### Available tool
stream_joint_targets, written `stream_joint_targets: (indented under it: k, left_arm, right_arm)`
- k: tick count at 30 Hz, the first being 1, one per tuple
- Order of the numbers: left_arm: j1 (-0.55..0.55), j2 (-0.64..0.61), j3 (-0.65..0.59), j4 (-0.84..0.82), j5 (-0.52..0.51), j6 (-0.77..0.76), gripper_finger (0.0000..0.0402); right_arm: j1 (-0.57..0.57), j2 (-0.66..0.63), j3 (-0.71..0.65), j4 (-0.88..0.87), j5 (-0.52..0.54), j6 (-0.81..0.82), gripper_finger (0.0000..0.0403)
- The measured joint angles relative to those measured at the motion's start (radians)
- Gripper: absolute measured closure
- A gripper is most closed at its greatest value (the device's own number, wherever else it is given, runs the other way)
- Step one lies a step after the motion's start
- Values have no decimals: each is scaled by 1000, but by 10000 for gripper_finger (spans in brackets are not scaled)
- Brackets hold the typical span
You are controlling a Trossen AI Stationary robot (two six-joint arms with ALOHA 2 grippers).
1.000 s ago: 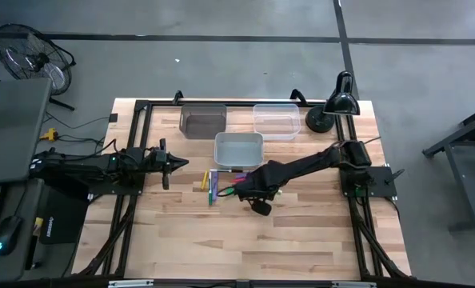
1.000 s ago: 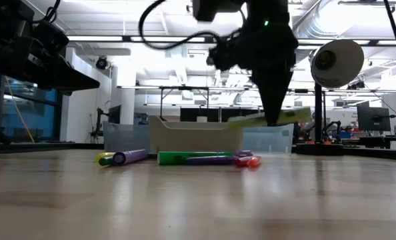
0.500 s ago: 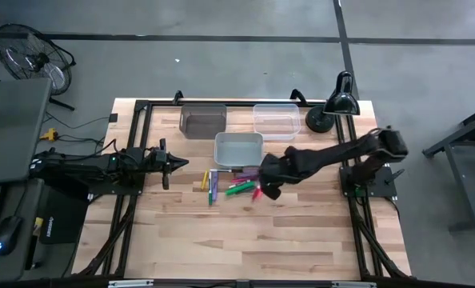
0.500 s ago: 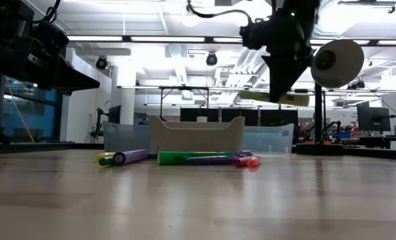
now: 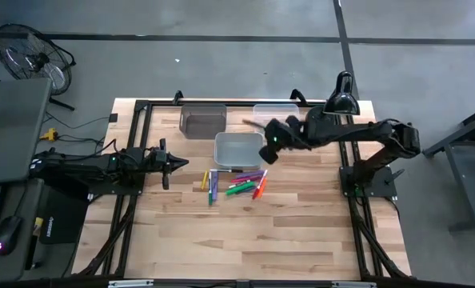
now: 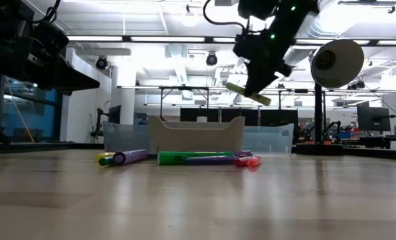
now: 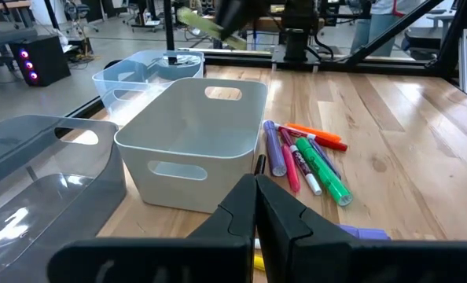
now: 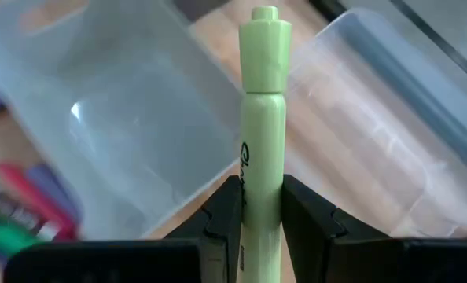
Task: Pick & Place Markers
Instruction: Put the light green highlighter into the transparent bin
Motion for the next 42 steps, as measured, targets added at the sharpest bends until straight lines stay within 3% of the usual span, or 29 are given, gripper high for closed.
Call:
stream_joint_targets:
  k: [18,32,42]
  left_arm:
    - [0,0,0,0,0,0,401]
    - [0,0,0,-2,9,0,401]
    - [0,0,0,-2,9,0,401]
  right_arm:
    - [-267,25,1,173,-60,-590,336]
    - [-321,145,1,179,-61,-744,336]
    - [-322,199,1,189,18,-894,336]
